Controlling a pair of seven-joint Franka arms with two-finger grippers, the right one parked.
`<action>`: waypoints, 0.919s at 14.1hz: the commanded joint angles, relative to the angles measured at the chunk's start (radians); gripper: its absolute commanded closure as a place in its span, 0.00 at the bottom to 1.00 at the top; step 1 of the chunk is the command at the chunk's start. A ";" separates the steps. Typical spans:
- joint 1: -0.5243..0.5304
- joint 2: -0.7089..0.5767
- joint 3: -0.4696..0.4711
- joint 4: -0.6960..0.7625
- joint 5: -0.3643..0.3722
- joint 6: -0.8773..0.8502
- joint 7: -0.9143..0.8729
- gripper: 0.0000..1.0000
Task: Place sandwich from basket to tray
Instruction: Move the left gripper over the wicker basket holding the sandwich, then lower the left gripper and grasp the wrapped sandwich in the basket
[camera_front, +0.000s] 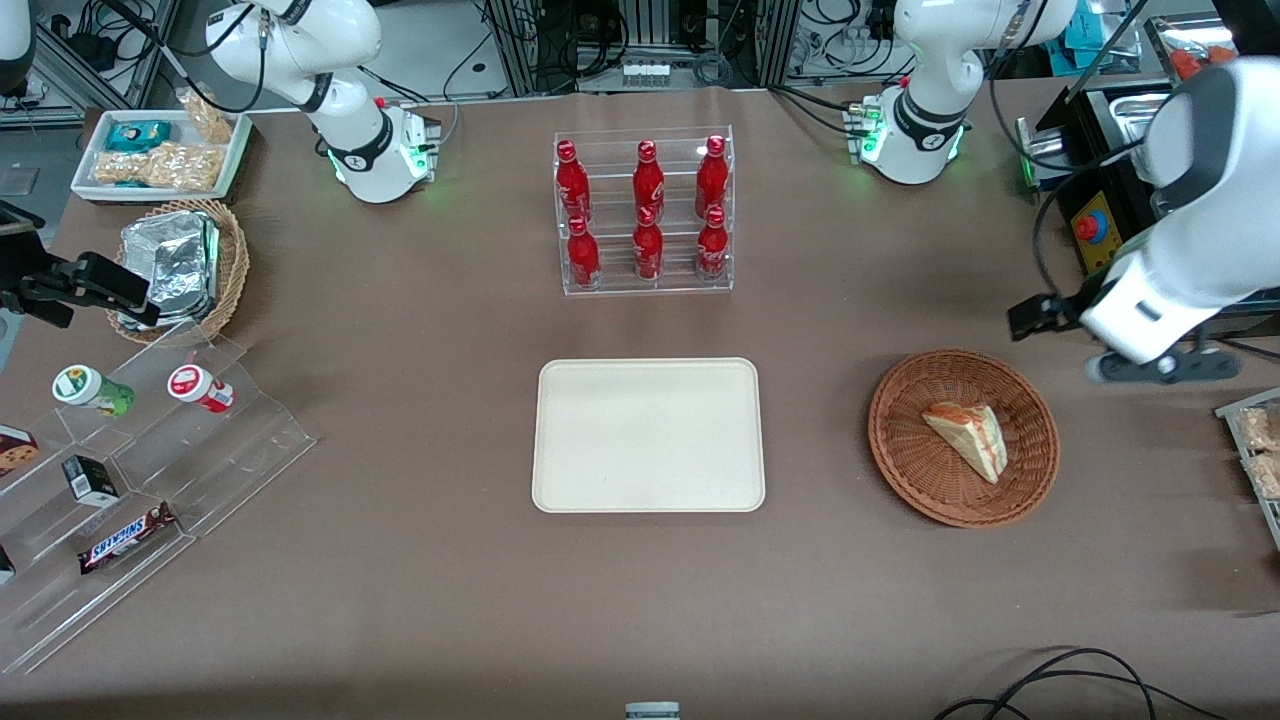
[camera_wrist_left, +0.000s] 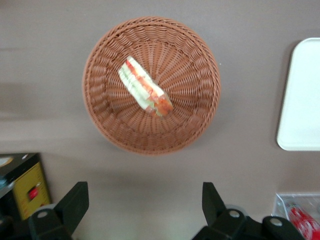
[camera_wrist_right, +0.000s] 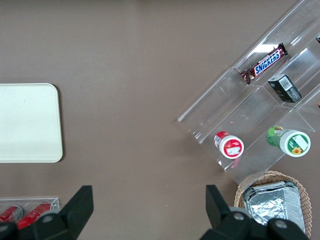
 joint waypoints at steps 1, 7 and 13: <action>-0.003 -0.011 0.003 -0.170 -0.001 0.196 0.006 0.00; 0.006 0.071 0.006 -0.298 -0.006 0.479 -0.402 0.00; 0.003 0.218 0.006 -0.184 0.003 0.478 -0.882 0.00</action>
